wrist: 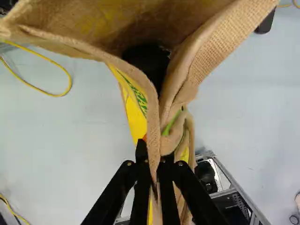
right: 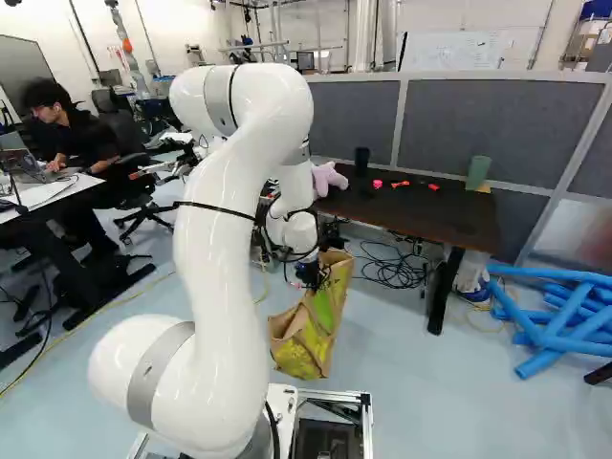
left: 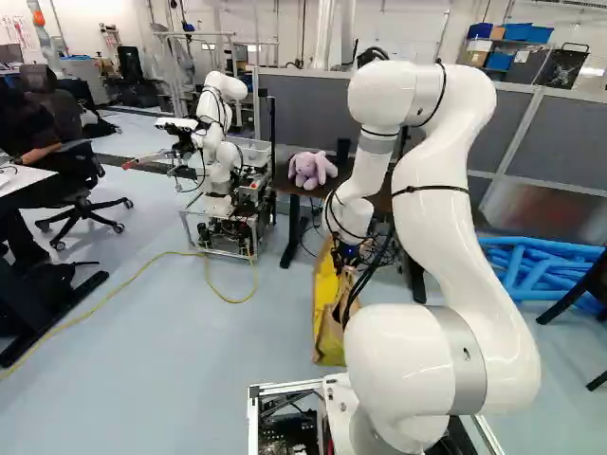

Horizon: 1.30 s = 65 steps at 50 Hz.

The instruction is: Pick up the bag on the ground and place it on the table

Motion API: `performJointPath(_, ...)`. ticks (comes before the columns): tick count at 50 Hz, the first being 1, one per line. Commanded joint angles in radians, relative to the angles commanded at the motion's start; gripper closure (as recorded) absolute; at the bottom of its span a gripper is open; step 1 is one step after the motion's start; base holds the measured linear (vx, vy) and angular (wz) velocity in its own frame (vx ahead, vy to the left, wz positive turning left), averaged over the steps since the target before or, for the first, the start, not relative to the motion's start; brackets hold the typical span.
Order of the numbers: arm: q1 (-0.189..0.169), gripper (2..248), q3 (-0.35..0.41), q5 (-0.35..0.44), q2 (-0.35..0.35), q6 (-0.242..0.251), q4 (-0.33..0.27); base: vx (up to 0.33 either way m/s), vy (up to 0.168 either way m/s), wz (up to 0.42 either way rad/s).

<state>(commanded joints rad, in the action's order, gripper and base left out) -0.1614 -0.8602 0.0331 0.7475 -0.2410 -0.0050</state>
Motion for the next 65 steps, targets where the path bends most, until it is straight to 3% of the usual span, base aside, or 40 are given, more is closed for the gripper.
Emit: performJointPath(65, -0.003, 226, 0.042, -0.214, -0.222, 0.000, 0.000, 0.000, 0.000, 0.000)
